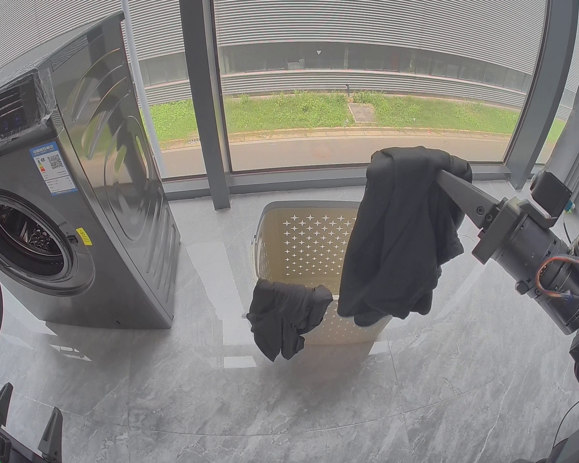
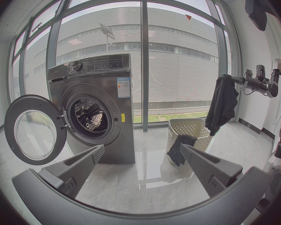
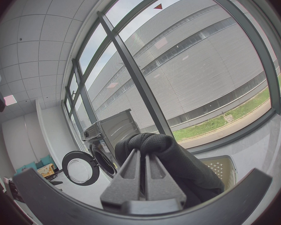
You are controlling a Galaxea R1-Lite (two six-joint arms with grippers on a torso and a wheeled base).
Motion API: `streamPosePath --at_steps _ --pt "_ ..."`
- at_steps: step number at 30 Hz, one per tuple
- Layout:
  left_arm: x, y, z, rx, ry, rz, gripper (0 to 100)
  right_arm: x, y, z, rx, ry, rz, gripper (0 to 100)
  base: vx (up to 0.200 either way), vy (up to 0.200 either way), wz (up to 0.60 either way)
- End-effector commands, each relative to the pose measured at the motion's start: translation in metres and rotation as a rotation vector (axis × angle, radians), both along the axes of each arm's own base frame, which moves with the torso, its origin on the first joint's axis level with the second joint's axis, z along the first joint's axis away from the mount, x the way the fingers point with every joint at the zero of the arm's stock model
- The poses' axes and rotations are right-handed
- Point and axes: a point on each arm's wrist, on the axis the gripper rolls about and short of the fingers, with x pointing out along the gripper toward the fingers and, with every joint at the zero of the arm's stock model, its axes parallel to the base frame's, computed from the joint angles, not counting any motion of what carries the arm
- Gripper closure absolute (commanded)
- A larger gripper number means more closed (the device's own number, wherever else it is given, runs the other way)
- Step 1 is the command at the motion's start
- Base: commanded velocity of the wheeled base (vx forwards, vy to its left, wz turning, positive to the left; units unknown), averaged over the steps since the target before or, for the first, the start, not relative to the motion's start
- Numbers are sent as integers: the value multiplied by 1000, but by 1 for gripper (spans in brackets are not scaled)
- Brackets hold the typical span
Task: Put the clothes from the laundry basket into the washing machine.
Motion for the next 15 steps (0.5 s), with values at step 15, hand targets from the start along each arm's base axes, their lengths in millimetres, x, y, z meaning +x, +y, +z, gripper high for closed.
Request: streamPosePath --at_steps 15 --pt "0 0 -5 -2 1 -2 0 -13 -8 2 11 -17 13 100 0 147 0"
